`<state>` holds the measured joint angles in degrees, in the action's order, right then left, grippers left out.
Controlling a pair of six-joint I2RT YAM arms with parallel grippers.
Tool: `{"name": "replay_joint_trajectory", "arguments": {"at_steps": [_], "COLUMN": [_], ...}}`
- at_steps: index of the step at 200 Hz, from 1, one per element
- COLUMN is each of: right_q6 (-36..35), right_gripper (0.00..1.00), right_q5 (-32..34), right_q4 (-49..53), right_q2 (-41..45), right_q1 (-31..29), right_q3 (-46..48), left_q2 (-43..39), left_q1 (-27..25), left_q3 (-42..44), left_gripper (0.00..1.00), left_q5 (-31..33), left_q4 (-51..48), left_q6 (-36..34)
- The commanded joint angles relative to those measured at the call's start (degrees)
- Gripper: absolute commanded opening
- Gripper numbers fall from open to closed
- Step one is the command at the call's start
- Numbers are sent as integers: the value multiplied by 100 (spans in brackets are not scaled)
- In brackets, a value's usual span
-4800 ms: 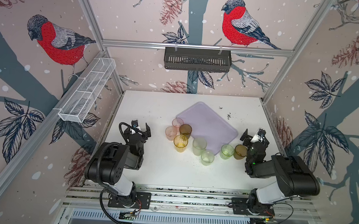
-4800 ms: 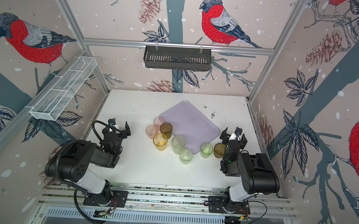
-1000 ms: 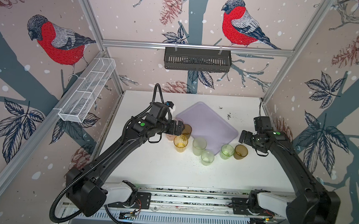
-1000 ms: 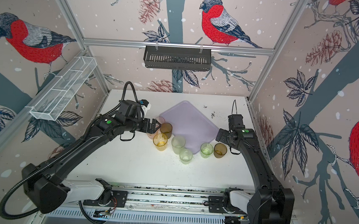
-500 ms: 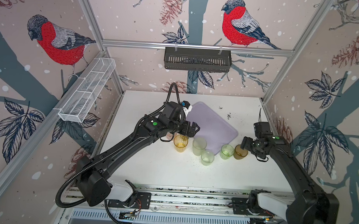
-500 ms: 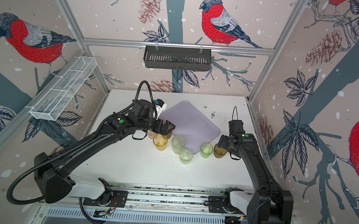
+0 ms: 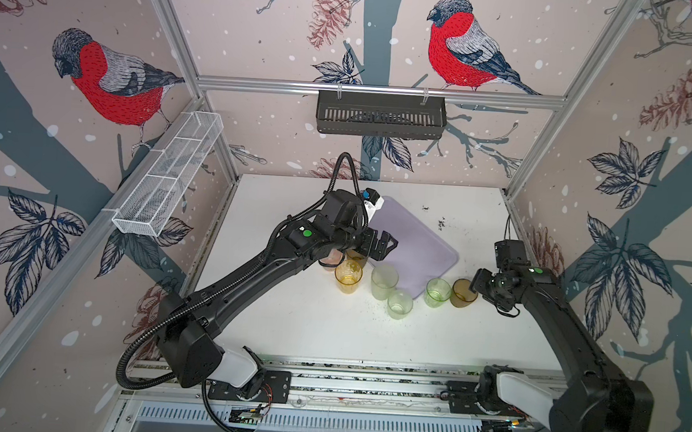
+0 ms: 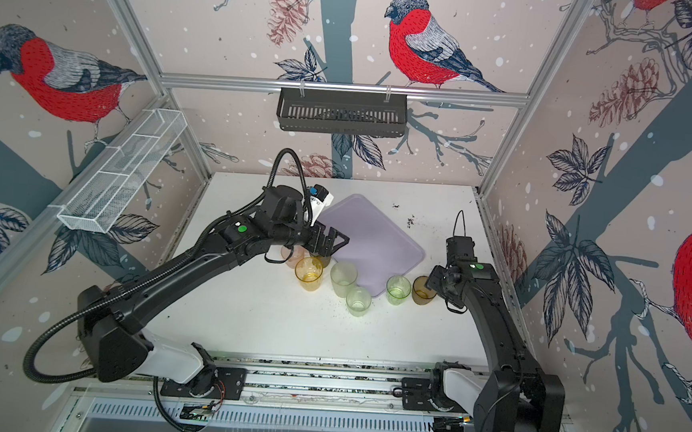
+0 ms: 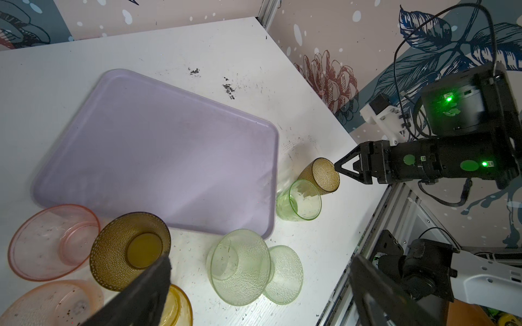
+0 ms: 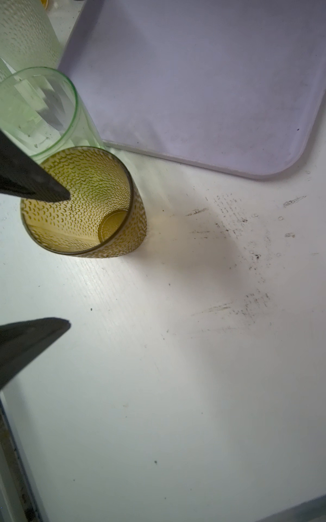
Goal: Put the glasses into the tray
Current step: 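Close the right gripper on the amber dimpled glass while the left arm hovers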
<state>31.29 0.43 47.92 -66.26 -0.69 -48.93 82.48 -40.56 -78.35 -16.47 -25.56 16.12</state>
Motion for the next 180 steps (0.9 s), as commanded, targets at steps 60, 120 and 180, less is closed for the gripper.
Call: {"name": "replay_joint_trajectory", "arguments": {"at_steps": [60, 120, 180], "right_q6": [-87, -79, -78], "right_gripper": [48, 40, 31], "right_q5": [-203, -191, -223], "right_q4": [-53, -82, -153], "right_q2": [-395, -433, -456], "right_q1": [69, 51, 16], "right_q3": [-64, -6, 78], "left_q2": [10, -127, -132], "left_q1": [-2, -5, -4], "left_q3": [49, 105, 158], "left_gripper": [98, 98, 98], "left_q5": [31, 267, 256], "left_q4": [219, 335, 306], "left_q6": [-84, -194, -154]}}
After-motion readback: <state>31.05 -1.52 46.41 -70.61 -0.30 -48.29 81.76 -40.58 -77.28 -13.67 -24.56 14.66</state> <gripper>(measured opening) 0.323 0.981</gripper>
